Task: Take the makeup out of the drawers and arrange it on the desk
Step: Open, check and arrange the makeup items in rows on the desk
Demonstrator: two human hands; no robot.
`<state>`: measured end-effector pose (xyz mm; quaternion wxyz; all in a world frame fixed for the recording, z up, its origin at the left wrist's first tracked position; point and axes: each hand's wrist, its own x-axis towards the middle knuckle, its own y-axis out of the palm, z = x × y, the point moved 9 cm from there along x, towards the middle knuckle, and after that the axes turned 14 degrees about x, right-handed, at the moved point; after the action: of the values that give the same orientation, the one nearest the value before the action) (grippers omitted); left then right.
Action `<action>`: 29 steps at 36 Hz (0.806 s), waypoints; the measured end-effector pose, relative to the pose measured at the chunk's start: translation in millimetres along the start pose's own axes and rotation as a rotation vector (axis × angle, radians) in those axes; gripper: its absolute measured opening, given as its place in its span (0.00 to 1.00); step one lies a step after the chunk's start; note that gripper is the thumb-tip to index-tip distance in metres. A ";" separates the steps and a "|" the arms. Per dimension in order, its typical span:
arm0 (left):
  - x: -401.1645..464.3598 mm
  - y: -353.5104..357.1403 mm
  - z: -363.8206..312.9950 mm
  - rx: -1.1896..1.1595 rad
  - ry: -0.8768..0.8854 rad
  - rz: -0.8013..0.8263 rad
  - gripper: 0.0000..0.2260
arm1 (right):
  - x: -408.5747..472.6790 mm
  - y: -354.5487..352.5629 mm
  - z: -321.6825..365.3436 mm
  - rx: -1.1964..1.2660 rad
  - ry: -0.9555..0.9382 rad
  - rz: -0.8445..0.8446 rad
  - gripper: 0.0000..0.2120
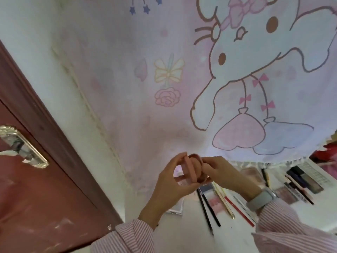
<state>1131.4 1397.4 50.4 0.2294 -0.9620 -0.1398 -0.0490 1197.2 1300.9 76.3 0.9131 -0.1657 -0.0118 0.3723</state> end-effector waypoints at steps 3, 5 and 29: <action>-20.4 22.4 27.9 -0.105 -0.097 0.076 0.31 | -11.3 8.0 -44.0 0.064 0.112 0.030 0.13; -35.7 35.4 47.8 -0.176 -0.160 0.118 0.30 | -16.2 12.6 -72.0 0.015 0.157 0.013 0.14; -174.1 57.0 234.2 -0.489 -0.678 0.391 0.32 | -43.7 126.2 -165.6 -0.418 0.353 -0.205 0.24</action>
<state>988.6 1412.3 -210.0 -0.0580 -0.9579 -0.0070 0.2810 1104.3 1306.5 -114.9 0.8800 -0.4103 0.0543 0.2331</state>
